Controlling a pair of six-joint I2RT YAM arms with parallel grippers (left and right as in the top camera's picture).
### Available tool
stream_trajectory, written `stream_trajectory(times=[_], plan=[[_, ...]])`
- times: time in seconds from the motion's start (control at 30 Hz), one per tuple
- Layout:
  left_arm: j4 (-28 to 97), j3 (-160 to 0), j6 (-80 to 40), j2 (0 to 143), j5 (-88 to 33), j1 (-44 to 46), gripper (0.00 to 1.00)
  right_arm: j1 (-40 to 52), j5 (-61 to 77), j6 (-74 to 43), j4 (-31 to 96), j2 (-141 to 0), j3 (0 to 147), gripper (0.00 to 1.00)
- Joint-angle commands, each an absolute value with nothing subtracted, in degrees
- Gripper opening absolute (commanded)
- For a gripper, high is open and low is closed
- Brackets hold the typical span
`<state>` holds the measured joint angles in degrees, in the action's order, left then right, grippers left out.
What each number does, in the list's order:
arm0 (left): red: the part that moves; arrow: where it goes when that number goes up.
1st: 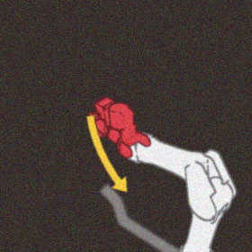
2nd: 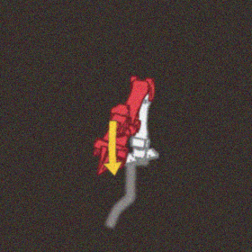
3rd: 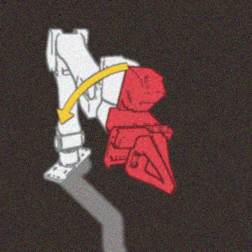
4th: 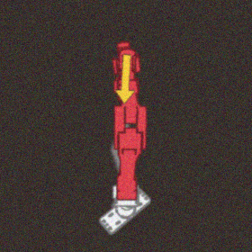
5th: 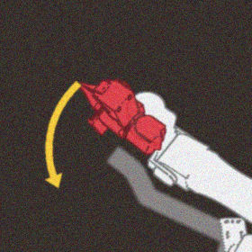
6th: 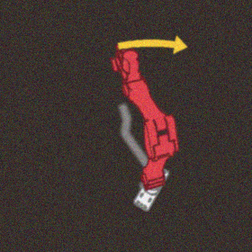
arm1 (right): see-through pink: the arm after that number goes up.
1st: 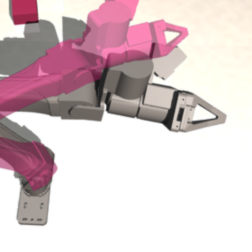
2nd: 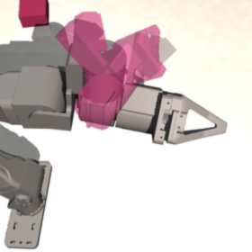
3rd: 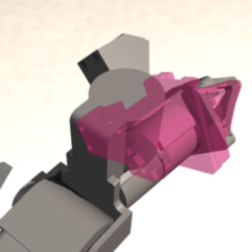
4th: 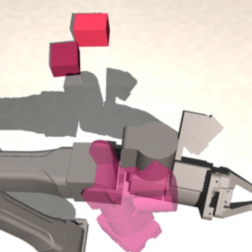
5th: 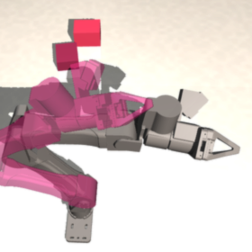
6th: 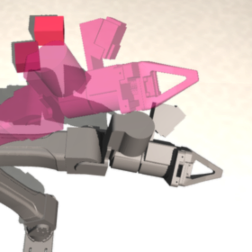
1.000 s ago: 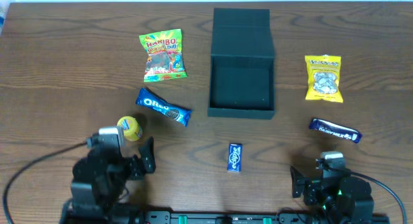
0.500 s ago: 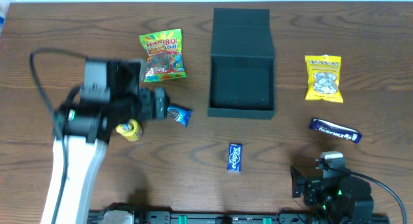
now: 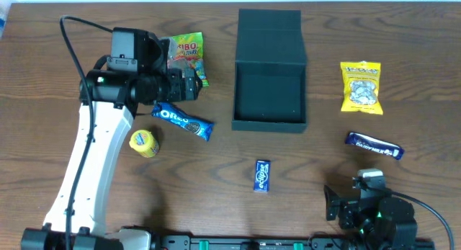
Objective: Pack container
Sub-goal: 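Lower the left gripper onto the Haribo bag and close it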
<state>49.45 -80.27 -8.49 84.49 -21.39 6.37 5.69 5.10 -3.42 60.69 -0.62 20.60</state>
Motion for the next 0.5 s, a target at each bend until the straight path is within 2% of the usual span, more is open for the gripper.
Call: stream_trajectory(times=[0.0,0.3,0.47], plan=[[48.45,-84.07,-12.29,87.20,-16.08,6.07,0.96,5.32,4.75,-4.01,61.08,-0.32,20.32,0.99],[53.34,-106.69,-12.27,105.27,-16.03,6.04,0.96,5.32,4.75,-4.01,61.08,-0.32,20.32,0.99],[53.41,-112.75,-12.49,113.32,-15.92,6.00,0.96,5.32,4.75,-4.01,61.08,-0.32,20.32,0.99]])
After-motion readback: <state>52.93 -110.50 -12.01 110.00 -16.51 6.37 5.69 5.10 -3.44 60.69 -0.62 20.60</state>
